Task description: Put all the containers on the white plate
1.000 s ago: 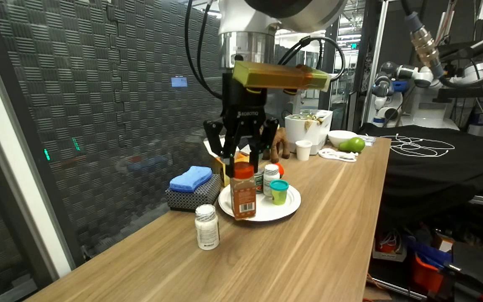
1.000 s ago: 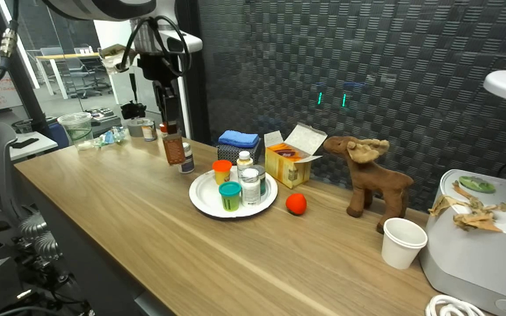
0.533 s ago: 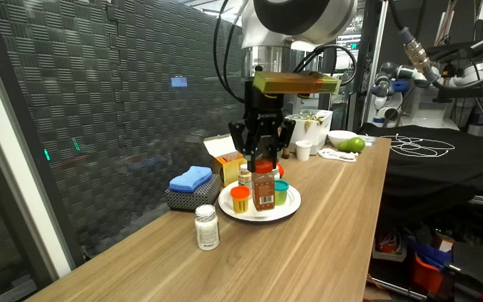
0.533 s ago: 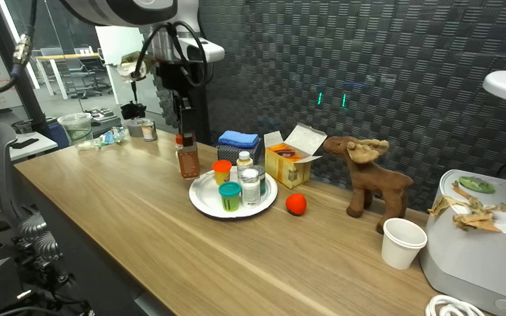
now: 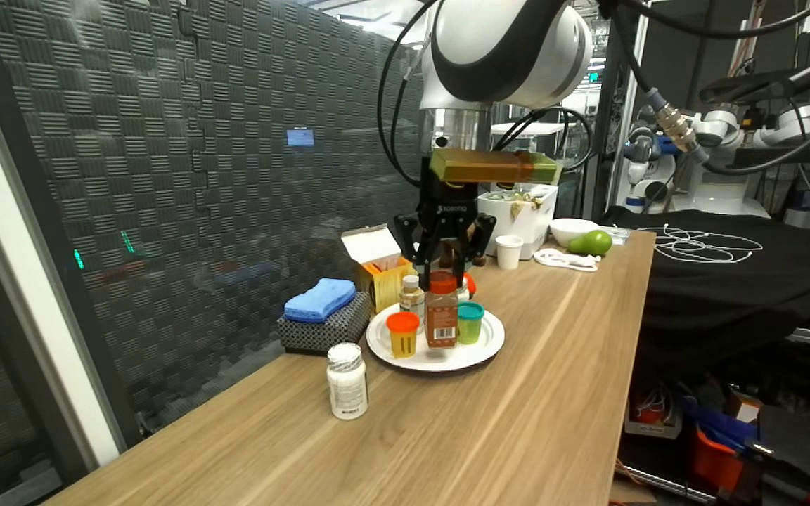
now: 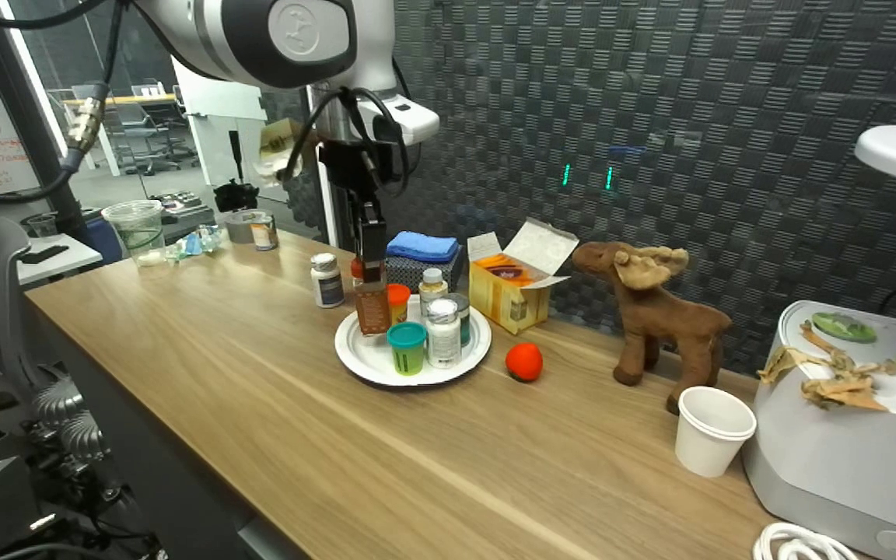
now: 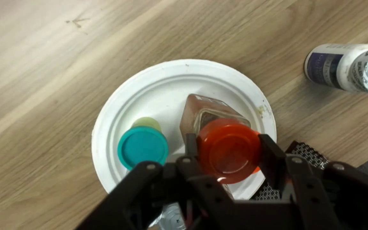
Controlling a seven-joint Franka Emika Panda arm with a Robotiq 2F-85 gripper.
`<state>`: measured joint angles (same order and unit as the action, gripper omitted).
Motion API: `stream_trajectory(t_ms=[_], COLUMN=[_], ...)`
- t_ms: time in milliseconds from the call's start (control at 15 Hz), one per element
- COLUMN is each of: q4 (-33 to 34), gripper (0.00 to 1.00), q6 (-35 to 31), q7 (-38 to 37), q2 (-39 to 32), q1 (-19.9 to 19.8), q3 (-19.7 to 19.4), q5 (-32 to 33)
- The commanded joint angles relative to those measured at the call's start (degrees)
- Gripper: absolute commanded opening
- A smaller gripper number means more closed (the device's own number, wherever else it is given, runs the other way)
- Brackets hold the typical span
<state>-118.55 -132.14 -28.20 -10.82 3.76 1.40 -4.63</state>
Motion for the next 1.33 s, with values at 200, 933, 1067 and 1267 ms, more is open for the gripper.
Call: stream_trajectory(t_ms=[200, 933, 1067, 1267], q4=[2.7, 4.3, 3.6, 1.6], gripper=[0.24, 0.52, 0.77, 0.94], q6=[-6.6, -7.4, -7.3, -7.8], q7=[0.4, 0.9, -0.3, -3.5], q2=[-2.7, -5.8, -4.6, -0.5], q1=[0.0, 0.1, 0.4, 1.7], q3=[-1.6, -3.3, -3.5, -3.5], q5=[0.4, 2.2, 2.6, 3.5])
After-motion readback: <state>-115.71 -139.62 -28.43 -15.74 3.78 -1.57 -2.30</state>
